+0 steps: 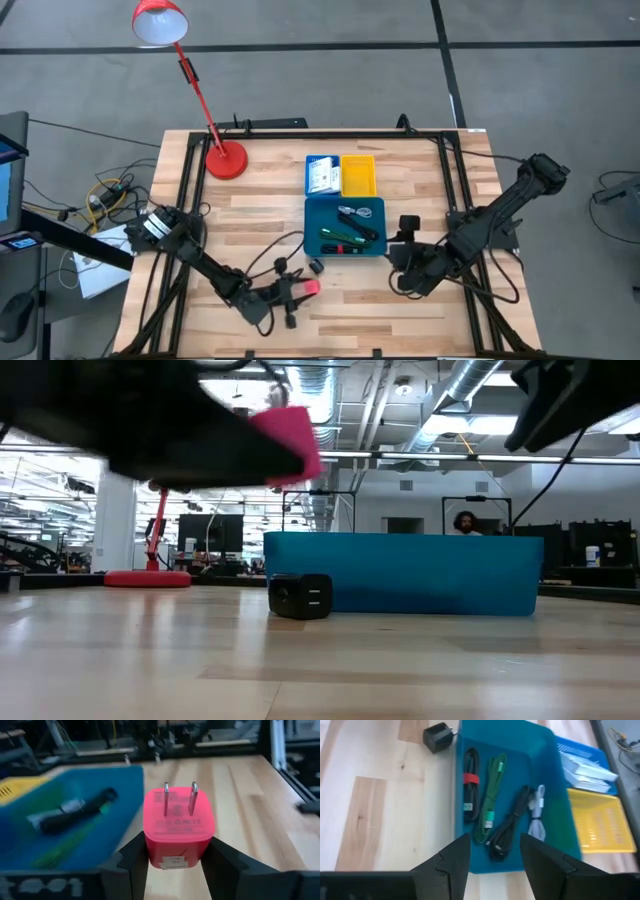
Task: Pick and place items into bin
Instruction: Put the pink charger adapter into the yellow basket
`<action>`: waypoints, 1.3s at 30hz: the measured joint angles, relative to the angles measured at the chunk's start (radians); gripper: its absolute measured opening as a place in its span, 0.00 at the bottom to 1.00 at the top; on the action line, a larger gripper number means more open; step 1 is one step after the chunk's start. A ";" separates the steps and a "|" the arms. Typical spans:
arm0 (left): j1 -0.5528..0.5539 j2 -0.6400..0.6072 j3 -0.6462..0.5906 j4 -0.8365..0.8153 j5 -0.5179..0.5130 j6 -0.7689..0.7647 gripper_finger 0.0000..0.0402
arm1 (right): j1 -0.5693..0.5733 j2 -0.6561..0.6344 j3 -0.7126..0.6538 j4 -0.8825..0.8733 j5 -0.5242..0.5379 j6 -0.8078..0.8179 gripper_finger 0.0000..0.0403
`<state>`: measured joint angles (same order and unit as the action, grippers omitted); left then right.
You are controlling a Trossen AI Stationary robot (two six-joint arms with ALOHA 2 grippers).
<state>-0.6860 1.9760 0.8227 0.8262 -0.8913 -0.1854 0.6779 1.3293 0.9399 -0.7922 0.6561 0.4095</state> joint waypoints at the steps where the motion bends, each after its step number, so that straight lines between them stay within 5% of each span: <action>1: 0.013 -0.009 0.010 -0.002 0.000 0.022 0.34 | 0.000 0.000 0.020 -0.031 0.002 0.000 0.41; 11: 0.195 -0.253 0.037 -0.081 0.091 0.187 0.34 | 0.001 -0.017 0.159 -0.357 0.003 0.068 0.41; 20: 0.520 -0.501 0.092 -0.432 0.419 0.096 0.34 | 0.000 -0.058 0.117 -0.477 0.010 0.183 0.41; 29: 0.814 -0.449 0.291 -0.646 0.703 0.155 0.34 | 0.002 -0.061 0.032 -0.550 0.130 0.304 0.41; 39: 0.983 -0.197 0.502 -0.751 0.935 0.197 0.34 | 0.002 -0.061 -0.035 -0.646 0.161 0.485 0.41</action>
<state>0.2973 1.7787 1.3248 0.0754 0.0432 0.0120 0.6800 1.2686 0.9047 -1.4381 0.8175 0.8943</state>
